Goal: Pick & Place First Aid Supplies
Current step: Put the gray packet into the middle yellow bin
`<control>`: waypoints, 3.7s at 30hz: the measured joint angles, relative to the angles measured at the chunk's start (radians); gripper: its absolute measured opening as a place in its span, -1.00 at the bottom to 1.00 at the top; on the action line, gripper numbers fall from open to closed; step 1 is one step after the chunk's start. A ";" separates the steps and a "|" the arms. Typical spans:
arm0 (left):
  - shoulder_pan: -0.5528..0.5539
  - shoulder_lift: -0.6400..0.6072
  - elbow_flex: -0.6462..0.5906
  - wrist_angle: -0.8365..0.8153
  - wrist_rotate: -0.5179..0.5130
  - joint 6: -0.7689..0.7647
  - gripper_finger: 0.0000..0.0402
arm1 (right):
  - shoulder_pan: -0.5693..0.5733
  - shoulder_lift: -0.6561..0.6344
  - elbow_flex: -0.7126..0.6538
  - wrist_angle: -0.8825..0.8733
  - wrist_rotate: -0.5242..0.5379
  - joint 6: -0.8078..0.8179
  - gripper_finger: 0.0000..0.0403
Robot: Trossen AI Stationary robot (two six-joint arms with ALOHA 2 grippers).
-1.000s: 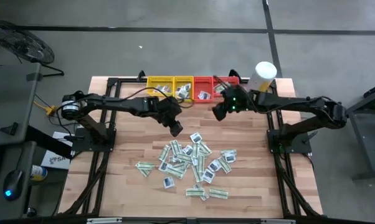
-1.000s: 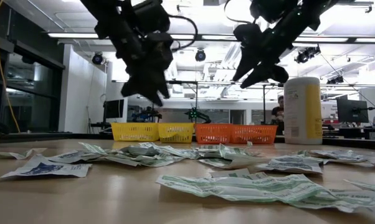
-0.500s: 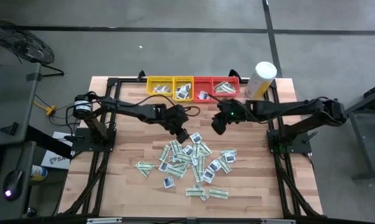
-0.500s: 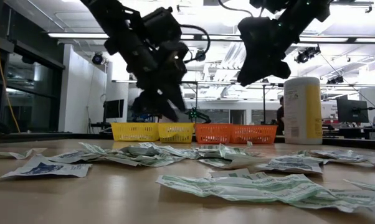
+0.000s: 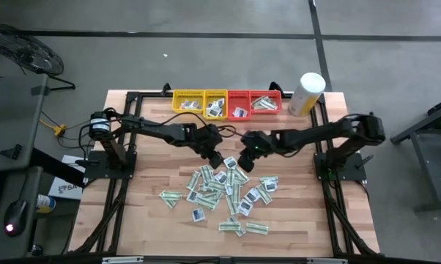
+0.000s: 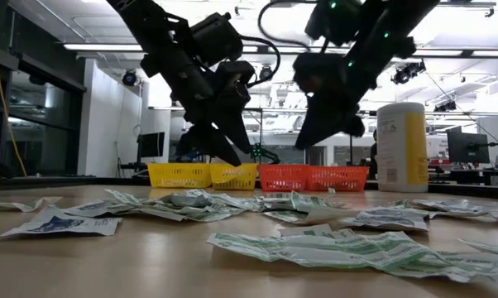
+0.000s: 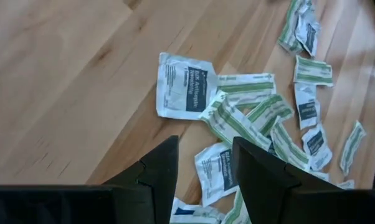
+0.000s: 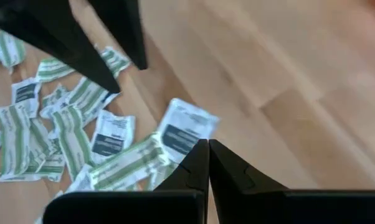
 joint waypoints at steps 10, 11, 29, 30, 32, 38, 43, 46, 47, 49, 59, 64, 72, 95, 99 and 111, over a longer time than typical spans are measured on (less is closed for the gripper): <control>0.001 0.052 -0.002 0.023 -0.024 -0.028 -0.25 | 0.005 0.154 0.000 0.120 -0.104 0.044 -1.00; 0.001 0.062 -0.001 0.048 -0.023 -0.036 -0.25 | 0.006 0.159 0.000 0.120 -0.101 0.048 -1.00; 0.001 0.143 0.001 0.086 -0.008 -0.048 -0.25 | 0.006 0.235 0.001 0.140 -0.103 0.080 -1.00; 0.001 0.143 0.001 0.086 -0.008 -0.048 -0.25 | 0.006 0.236 0.001 0.140 -0.102 0.080 -1.00; 0.000 0.143 0.001 0.089 -0.013 -0.048 -0.25 | 0.006 0.236 0.001 0.141 -0.100 0.081 -1.00; 0.001 0.146 -0.001 0.124 -0.027 -0.059 -0.25 | 0.006 0.236 0.001 0.151 -0.100 0.081 -1.00; 0.000 0.146 -0.001 0.162 -0.031 -0.072 -0.25 | 0.006 0.236 0.001 0.158 -0.100 0.083 -1.00; 0.000 0.146 -0.001 0.172 -0.030 -0.075 -0.25 | 0.006 0.236 0.001 0.163 -0.100 0.083 -1.00; 0.000 0.146 -0.001 0.174 -0.029 -0.075 -0.25 | 0.006 0.236 0.001 0.165 -0.100 0.083 -1.00; 0.000 0.146 -0.001 0.179 -0.028 -0.075 -0.25 | 0.006 0.236 0.001 0.165 -0.101 0.083 -1.00; 0.000 0.146 -0.001 0.191 -0.032 -0.096 -0.25 | 0.006 0.236 0.002 0.112 -0.100 0.086 -1.00; 0.000 0.146 -0.001 0.203 -0.071 -0.124 -0.25 | 0.006 0.242 0.001 0.141 -0.098 0.086 -1.00; 0.000 0.154 0.000 0.172 -0.103 -0.199 -0.25 | 0.006 0.331 0.005 0.261 -0.141 0.133 -1.00; 0.001 0.165 0.003 0.094 0.013 -0.228 -0.38 | 0.004 0.362 0.002 0.324 -0.148 0.155 -1.00; 0.001 0.166 0.001 0.086 0.005 -0.228 -0.66 | 0.004 0.362 0.001 0.324 -0.147 0.155 -1.00; 0.000 0.169 0.000 0.094 -0.002 -0.201 -0.98 | 0.001 0.279 -0.003 0.246 -0.133 0.123 -1.00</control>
